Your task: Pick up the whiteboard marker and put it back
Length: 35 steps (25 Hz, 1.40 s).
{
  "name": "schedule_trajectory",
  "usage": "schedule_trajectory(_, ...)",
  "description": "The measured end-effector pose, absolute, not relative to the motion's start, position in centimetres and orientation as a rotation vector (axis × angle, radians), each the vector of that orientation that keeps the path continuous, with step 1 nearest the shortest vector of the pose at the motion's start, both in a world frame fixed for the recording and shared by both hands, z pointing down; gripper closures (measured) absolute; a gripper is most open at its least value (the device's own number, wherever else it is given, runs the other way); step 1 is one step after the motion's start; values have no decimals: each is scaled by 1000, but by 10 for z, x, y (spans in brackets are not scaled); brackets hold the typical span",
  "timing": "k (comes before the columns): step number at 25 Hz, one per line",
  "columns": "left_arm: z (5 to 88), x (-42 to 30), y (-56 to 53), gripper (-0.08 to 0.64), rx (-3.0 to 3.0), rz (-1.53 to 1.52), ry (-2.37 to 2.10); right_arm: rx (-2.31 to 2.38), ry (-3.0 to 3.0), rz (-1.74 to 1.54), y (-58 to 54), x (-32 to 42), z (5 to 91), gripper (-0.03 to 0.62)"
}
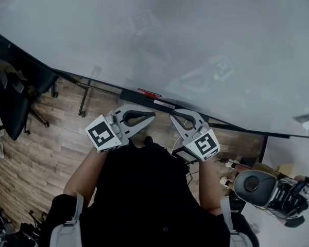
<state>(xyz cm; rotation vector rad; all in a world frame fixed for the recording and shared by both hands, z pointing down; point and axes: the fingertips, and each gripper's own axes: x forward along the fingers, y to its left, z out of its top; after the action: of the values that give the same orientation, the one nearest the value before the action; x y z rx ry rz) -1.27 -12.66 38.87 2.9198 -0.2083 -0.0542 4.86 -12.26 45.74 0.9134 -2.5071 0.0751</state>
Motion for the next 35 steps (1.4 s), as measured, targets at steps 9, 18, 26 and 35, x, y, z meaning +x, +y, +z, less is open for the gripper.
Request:
schedule_trajectory(9,409,-27,-132,548,2875,-37,-214,887,-2403,50,-134,33,487,569)
schedule_trajectory(18,415,-31,-132,548,2867,-29,-200,848,-2295,6,-140,28,516,568)
schedule_trajectory(26,421,-29,-133,548,2854,-23,-191,828,-2252,39,-146,31,533,533)
schedule_trajectory(35,423,-29,-135,548,2848,-37,-183,808,-2186,19,-145,31,556,489)
